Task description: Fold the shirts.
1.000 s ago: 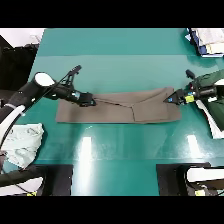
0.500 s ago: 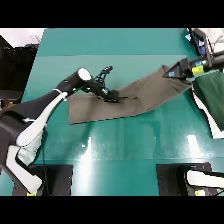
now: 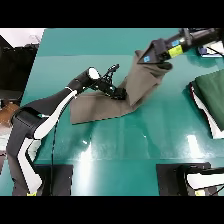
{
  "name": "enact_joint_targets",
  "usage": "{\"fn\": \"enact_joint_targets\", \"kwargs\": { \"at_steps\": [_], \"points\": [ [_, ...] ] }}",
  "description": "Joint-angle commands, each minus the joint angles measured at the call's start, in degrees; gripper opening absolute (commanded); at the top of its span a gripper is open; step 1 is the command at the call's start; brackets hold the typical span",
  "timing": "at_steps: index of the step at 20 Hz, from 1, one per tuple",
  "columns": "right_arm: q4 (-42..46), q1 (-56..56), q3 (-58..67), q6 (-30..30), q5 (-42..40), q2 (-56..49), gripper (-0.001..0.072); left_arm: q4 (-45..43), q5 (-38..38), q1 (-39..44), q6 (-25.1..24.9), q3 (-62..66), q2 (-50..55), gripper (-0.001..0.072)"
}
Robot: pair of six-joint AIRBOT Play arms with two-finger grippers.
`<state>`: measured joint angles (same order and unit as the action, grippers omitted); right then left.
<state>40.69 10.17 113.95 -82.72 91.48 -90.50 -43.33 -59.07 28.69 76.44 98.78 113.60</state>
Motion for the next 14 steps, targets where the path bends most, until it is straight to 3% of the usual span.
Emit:
{"fn": "enact_joint_targets", "kwargs": {
  "at_steps": [1,4,8,14],
  "points": [
    [0.0,3.9,4.0,-1.3,-1.4,-3.4,0.0014,-0.4,-3.8,-1.6,0.1,0.4,0.2,0.0023],
    [0.0,4.6,-0.1,-1.3,-3.1,-3.3,0.0014,-1.6,-7.6,-5.1,0.1,0.5,-1.8,0.0022],
    [0.0,6.7,-2.7,-0.8,-5.4,-3.4,0.0014,-10.3,-10.5,-11.2,0.1,0.5,-9.8,0.0023],
    [1.5,13.7,2.3,-0.7,-6.1,-9.2,0.0014,-20.4,-21.0,-23.4,-0.5,0.4,-23.2,0.0024]
  ]
}}
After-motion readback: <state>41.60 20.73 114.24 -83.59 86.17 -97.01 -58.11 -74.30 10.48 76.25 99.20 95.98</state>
